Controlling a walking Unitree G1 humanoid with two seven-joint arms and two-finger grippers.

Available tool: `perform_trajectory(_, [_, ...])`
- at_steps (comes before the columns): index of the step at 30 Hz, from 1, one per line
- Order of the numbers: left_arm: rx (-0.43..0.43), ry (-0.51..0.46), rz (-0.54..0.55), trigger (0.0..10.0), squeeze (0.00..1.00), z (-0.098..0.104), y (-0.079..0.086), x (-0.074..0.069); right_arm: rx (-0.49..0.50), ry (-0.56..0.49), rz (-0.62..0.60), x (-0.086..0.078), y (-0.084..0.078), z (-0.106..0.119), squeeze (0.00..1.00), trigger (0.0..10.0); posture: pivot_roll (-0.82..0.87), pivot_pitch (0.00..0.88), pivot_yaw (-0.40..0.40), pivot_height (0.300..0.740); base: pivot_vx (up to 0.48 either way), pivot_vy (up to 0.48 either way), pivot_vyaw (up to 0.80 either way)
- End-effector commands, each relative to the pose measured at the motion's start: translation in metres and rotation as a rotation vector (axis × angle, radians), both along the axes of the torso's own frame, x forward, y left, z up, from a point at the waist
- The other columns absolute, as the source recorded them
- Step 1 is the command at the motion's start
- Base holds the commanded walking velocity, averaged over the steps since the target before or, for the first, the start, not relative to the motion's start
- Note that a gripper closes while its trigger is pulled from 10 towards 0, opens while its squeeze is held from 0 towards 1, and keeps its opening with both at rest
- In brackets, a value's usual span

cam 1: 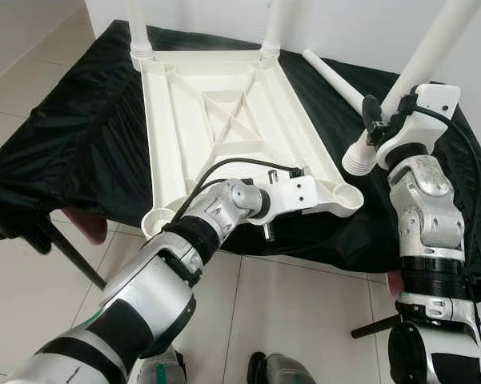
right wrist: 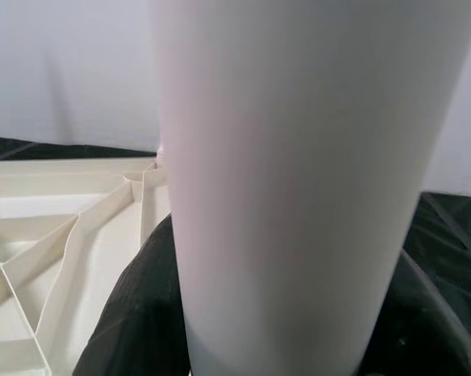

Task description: Building children table

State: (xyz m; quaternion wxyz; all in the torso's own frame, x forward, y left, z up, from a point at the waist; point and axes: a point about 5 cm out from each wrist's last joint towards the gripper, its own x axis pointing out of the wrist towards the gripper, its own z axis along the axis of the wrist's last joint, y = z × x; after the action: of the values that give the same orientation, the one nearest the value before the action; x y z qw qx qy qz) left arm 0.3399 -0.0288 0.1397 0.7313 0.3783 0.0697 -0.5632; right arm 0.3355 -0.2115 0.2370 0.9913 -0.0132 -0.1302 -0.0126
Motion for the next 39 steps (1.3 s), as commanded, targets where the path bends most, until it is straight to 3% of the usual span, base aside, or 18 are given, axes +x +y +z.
perform_trajectory(1, [0.097,0.056,0.027,10.0,0.0,-0.025,0.012,-0.004,0.014,0.004,-0.013,-0.004,-0.006,-0.001,0.0,10.0,0.03,0.062,-0.062,0.74,0.0,0.0,0.0])
perform_trajectory(10, [0.086,0.056,0.011,10.0,0.0,-0.026,0.009,-0.007,0.044,0.048,-0.001,-0.015,-0.006,-0.014,0.0,10.0,0.02,0.063,-0.055,0.74,0.0,0.0,0.0])
perform_trajectory(19, [0.07,0.055,0.006,10.0,0.0,-0.024,0.007,-0.007,0.045,0.046,0.019,-0.016,-0.001,-0.016,0.0,10.0,0.03,0.061,-0.057,0.74,0.0,0.0,0.0])
perform_trajectory(39, [0.083,0.044,0.022,10.0,0.0,-0.023,0.014,-0.003,0.042,0.081,0.026,-0.028,-0.002,-0.025,0.0,10.0,0.02,0.065,-0.052,0.74,0.0,0.0,0.0])
